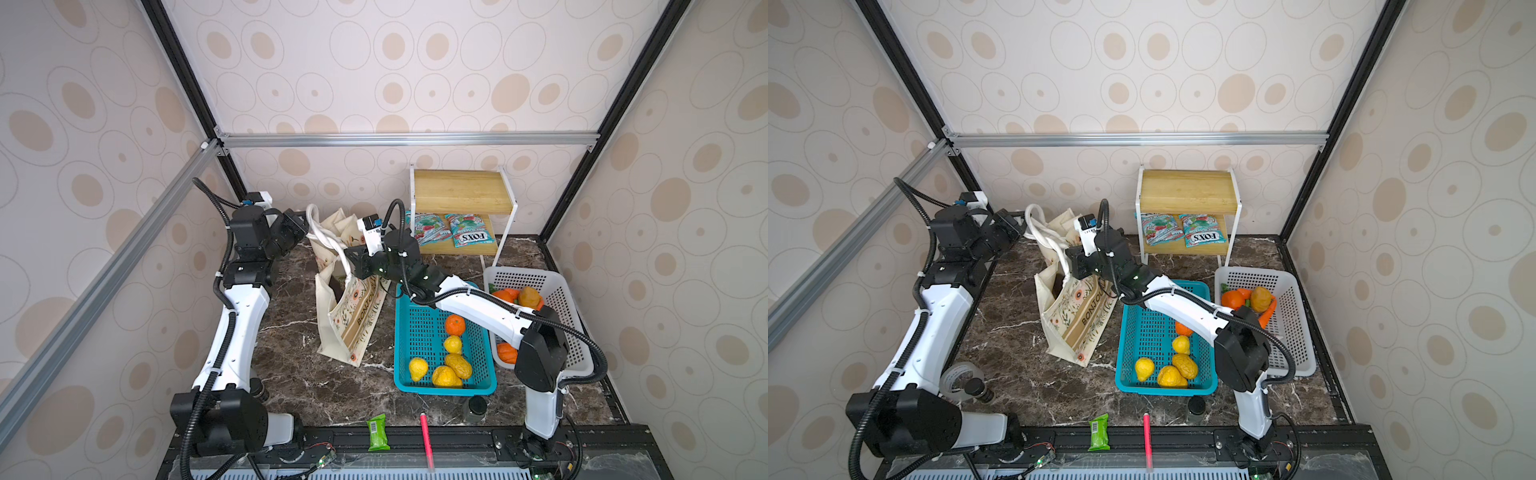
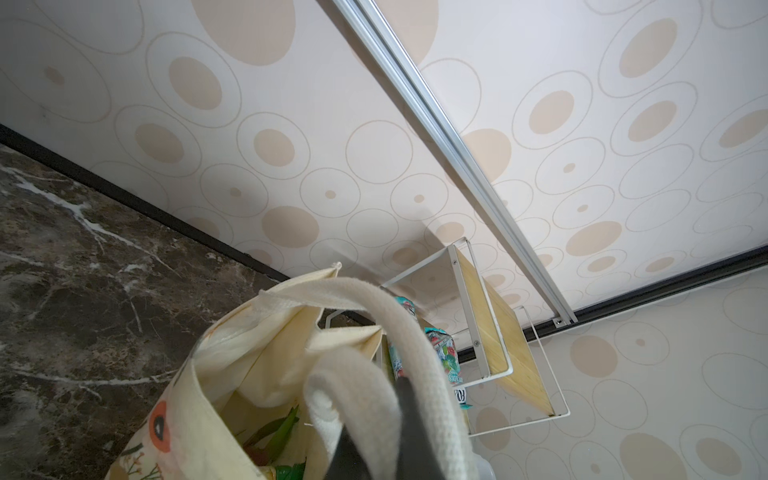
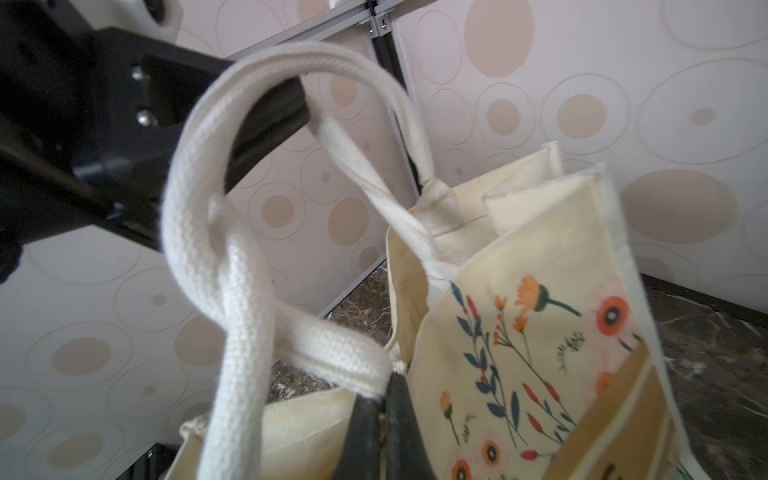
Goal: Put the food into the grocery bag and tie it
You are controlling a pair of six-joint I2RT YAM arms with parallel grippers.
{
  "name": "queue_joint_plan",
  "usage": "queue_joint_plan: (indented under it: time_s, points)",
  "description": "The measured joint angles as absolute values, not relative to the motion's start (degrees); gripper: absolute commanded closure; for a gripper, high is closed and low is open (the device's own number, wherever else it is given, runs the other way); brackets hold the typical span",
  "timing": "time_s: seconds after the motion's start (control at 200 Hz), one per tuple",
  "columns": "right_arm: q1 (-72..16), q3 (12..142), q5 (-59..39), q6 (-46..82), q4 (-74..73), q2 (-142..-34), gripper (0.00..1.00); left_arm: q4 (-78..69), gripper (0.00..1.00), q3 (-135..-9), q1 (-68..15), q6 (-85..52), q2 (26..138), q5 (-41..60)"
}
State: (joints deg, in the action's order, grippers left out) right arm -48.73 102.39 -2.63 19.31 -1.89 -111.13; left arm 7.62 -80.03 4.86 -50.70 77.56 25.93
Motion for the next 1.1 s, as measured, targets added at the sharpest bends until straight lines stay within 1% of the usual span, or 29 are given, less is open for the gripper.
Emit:
queue_joint_plan:
  time_s: [0.19, 0.355, 0.48, 0.875, 1.02, 1.1]
  points:
    - [-48.8, 105.6, 6.5, 19.3, 4.1, -111.1, 1.00, 10.0, 1.00, -83.8, 6.1, -50.0, 78.9, 25.6]
    - [-48.8, 108.8, 15.1, 18.7, 10.0, -111.6, 1.00, 11.7, 1.00, -83.9, 7.0, -49.5, 79.1, 25.3]
    - [-48.8, 111.5, 19.4, 17.9, 12.3, -113.2, 1.00, 12.5, 1.00, -83.9, 8.1, -49.3, 79.1, 25.5]
    - [-48.8, 110.2, 20.9, 16.8, 10.1, -114.1, 1.00, 10.4, 1.00, -79.9, 13.2, -53.0, 79.4, 29.6]
    - [-48.6, 106.0, 19.6, 17.0, 6.7, -112.3, 1.00, 7.7, 1.00, -76.9, 13.9, -55.3, 78.8, 30.0]
    - [-47.9, 104.6, 16.4, 15.9, 5.7, -111.2, 1.00, 6.1, 1.00, -75.0, 14.2, -56.6, 77.5, 30.0]
